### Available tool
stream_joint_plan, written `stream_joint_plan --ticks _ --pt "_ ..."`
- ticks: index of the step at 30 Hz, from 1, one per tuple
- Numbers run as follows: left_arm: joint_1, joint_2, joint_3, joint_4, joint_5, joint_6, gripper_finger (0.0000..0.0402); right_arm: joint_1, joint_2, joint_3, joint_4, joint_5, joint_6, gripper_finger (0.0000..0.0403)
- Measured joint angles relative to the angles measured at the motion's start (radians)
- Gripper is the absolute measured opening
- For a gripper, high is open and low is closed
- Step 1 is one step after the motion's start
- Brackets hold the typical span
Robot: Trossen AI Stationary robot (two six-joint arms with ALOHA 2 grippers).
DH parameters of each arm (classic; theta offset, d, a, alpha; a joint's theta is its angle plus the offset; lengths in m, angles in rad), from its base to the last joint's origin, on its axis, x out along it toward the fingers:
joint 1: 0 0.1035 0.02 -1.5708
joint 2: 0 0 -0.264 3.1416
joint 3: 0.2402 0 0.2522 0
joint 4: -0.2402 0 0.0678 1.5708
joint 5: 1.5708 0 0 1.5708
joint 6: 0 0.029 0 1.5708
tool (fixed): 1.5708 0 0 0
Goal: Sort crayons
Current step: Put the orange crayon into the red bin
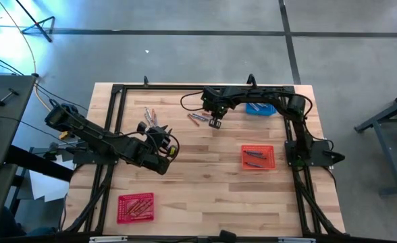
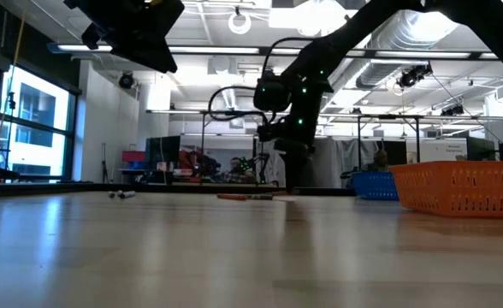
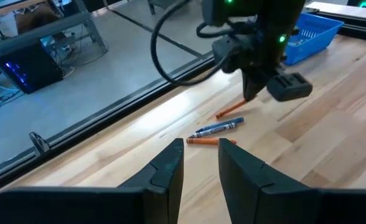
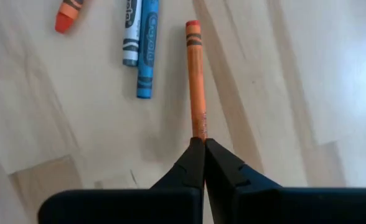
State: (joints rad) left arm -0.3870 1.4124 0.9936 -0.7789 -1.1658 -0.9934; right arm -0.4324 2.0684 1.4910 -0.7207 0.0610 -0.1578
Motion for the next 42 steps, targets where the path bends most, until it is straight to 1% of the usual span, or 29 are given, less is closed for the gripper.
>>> stream_joint_plan --ticks 12,15,18,21,27,30,34,38,42 --pt "0.0 0.0 0.0 0.024 -0.004 0.0 0.0086 0.0 -0.022 0.0 0.004 -0.007 -0.001 0.0" --pt "0.0 0.0 0.0 0.024 -0.004 0.0 0.0086 0.0 -0.02 0.0 0.048 -0.009 -0.015 0.0" --pt "0.0 0.0 0.0 0.024 -0.004 0.0 0.0086 0.0 -0.02 0.0 0.105 -0.054 -0.038 0.0" --pt "0.0 0.0 0.0 0.024 -0.003 0.0 0.0086 0.0 -0.02 0.0 0.118 -0.1 -0.066 0.0" --pt "0.0 0.0 0.0 0.025 0.002 0.001 0.0086 -0.01 -0.008 0.0 0.118 -0.107 -0.095 0.0005" --pt "0.0 0.0 0.0 0.025 0.004 0.001 0.0086 -0.025 0.022 0.0 0.109 -0.091 -0.095 0.0027" --pt "0.0 0.0 0.0 0.025 0.004 0.001 0.0086 -0.041 0.047 0.0 0.078 -0.089 -0.09 0.0075" --pt "0.0 0.0 0.0 0.025 0.004 0.016 0.0086 -0.041 0.047 0.0 0.109 -0.088 -0.087 0.012" --pt "0.0 0.0 0.0 0.025 0.004 0.019 0.0086 -0.041 0.055 0.0 0.123 -0.088 -0.113 0.0148"
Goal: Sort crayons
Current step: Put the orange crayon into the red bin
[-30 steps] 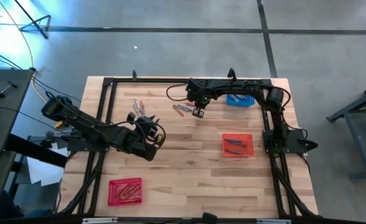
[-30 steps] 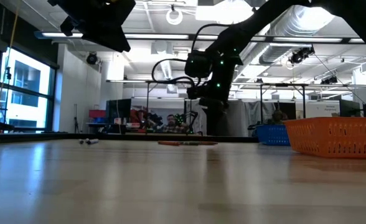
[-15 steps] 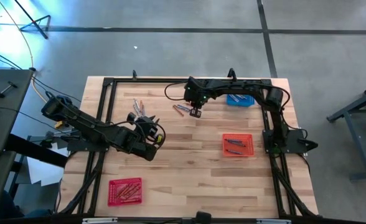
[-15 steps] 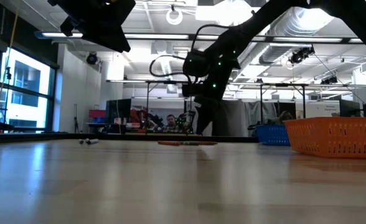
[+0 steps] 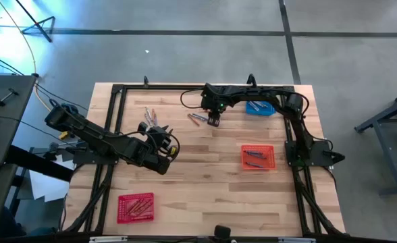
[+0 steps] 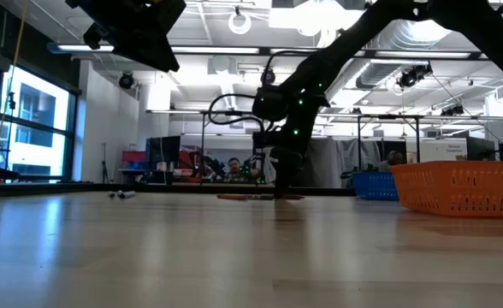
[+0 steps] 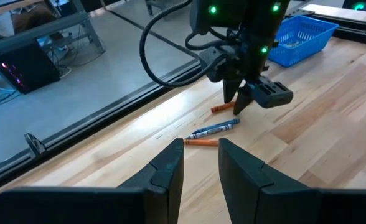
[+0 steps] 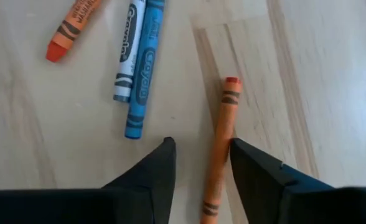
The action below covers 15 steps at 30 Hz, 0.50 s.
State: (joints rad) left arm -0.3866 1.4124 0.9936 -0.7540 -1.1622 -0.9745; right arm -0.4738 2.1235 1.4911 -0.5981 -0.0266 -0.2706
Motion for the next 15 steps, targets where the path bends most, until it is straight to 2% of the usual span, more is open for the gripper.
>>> stream_joint_plan --ticks 6,9,15 --pt "0.0 0.0 0.0 0.001 0.0 0.001 0.0086 -0.02 0.061 0.01 -0.017 -0.022 0.0 0.0158" --pt "0.0 0.0 0.0 0.003 0.0 0.0 0.0086 -0.018 0.072 0.026 -0.053 0.007 0.007 0.0155" --pt "-0.001 0.0 0.0 0.005 0.003 0.0 0.0086 -0.025 0.073 0.044 -0.071 -0.044 0.026 0.0153"
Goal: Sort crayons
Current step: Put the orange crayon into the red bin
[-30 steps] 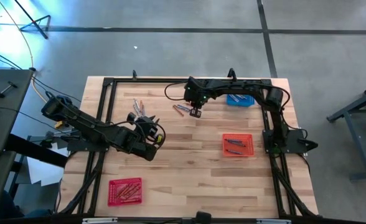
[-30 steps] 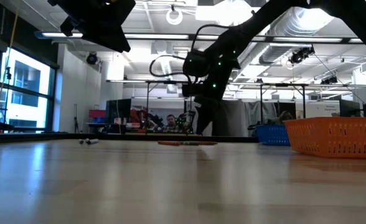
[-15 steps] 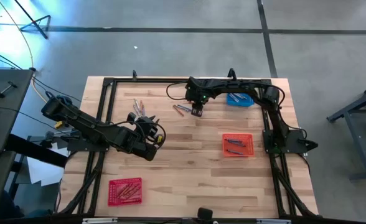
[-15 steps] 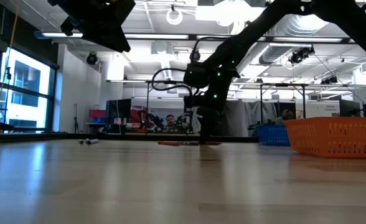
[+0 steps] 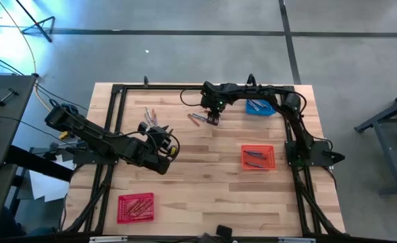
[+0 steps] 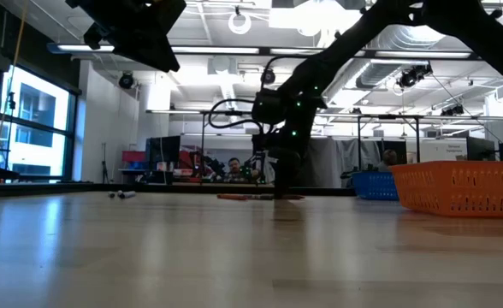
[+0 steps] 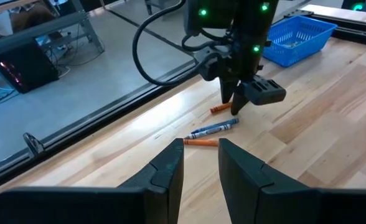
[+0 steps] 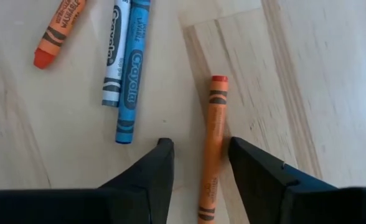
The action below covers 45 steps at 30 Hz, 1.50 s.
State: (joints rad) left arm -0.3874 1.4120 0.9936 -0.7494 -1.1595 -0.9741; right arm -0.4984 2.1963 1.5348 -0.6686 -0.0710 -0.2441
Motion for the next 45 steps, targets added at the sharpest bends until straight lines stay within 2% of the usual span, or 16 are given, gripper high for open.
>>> stream_joint_plan --ticks 9,28,45 --pt "0.0 0.0 0.0 0.018 0.002 0.0 0.0086 -0.011 0.01 0.091 -0.095 -0.013 0.089 0.0118" --pt "0.0 0.0 0.0 0.127 0.005 0.087 0.0086 -0.013 0.008 0.1 -0.112 -0.013 0.09 0.0009" --pt "-0.022 0.0 0.0 0.13 0.005 0.085 0.0086 -0.016 0.006 0.1 -0.112 -0.016 0.079 0.0004"
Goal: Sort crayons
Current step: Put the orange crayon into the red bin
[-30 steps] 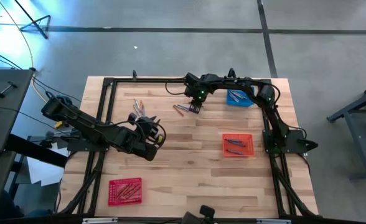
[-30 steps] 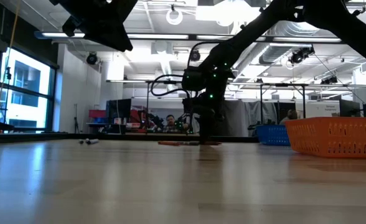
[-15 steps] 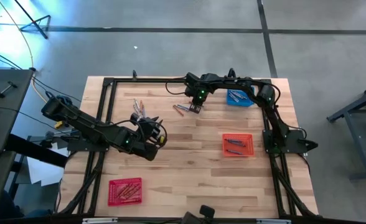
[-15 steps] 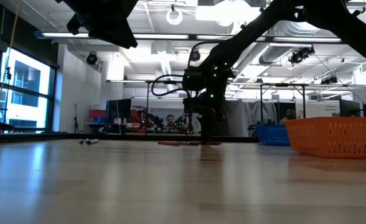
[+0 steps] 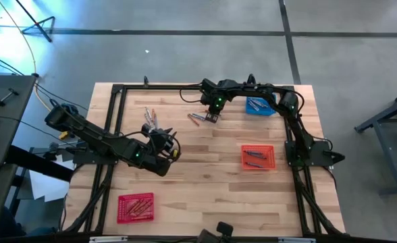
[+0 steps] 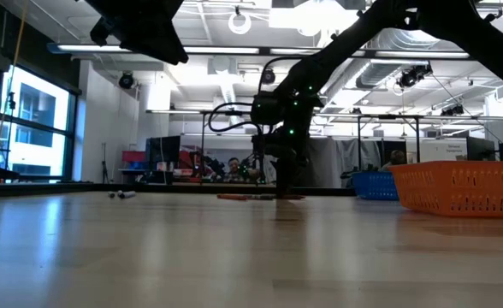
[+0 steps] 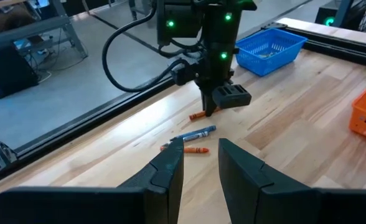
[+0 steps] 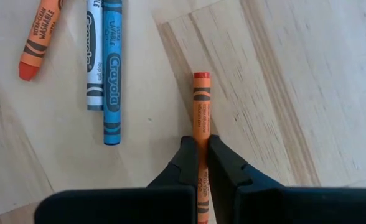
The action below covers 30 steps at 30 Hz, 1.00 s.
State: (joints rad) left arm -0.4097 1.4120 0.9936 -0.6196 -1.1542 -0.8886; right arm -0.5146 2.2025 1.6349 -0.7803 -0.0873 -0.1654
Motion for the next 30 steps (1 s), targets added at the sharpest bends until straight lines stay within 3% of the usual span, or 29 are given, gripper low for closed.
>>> stream_joint_plan --ticks 20,27,30 --pt "-0.004 0.0 0.0 0.028 0.0 0.0 0.0086 -0.017 -0.075 -0.004 -0.038 0.005 -0.019 0.0004" --pt "-0.009 0.0 -0.002 0.06 -0.042 0.006 0.0086 -0.008 -0.206 -0.002 -0.055 0.005 -0.019 0.0004" --pt "-0.032 0.0 -0.001 0.159 -0.101 0.131 0.0086 0.016 -0.295 -0.002 -0.065 -0.011 -0.035 0.0004"
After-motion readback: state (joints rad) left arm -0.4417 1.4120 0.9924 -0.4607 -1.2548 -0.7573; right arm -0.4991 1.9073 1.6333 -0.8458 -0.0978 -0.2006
